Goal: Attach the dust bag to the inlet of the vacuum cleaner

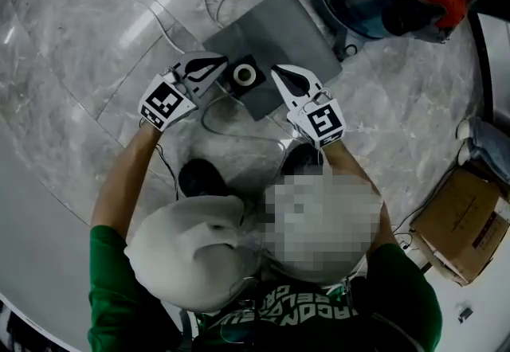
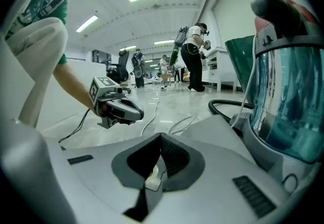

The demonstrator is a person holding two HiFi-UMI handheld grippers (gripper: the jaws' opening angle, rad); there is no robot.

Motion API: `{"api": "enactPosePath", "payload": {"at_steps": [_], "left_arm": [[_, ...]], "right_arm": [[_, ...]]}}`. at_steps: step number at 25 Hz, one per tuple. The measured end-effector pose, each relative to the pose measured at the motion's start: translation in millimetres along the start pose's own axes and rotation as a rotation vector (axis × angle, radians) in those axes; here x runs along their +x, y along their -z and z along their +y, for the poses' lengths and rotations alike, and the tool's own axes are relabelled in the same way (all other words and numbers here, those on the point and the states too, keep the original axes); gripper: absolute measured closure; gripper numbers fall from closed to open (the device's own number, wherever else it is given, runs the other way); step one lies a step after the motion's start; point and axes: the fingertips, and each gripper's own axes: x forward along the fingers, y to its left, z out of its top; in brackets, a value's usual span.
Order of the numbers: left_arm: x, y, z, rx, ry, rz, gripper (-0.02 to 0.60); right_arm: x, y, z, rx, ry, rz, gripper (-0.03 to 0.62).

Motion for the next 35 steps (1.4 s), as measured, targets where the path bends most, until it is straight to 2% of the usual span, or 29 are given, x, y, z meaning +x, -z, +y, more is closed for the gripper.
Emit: {"api": "enactPosePath", "payload": {"at_steps": [6,15,19,22,24,30,35], "left_arm": [[2.6,40.8,-11.1,-0.023,0.011,0.030,0.578],[5.5,78.0,-31.9,-0.047,0.055,0.096,0.578],[5.4,88.0,-38.4,-0.053,0.067,0.116,0.578],[5.6,93.1,-41.8,-0.058,0.073,0.128,0.578],[6.5,94.9,-42.6,-0.059,0.075,0.133,0.578],[15.6,87.7,-43.2,-0.049,0.083,0.128,0.578],[38.8,67.3,-42.6,-0.020,0.099,0.108,0.578]], "right_arm": [[19.2,38.4,34.0,-0.037,-0.050,0.071,0.586],[43.7,75.8,79.9,-0.127,-0.115,0.158,0.583],[51.3,91.6,95.6,-0.203,-0.137,0.198,0.490],[56.3,108.8,94.2,-0.293,-0.085,0.263,0.485],[57.5,113.5,89.5,-0.316,-0.040,0.283,0.484],[44.3,89.8,67.6,-0.259,0.081,0.213,0.485],[24.4,69.8,36.2,-0.197,0.179,0.161,0.510]]}}
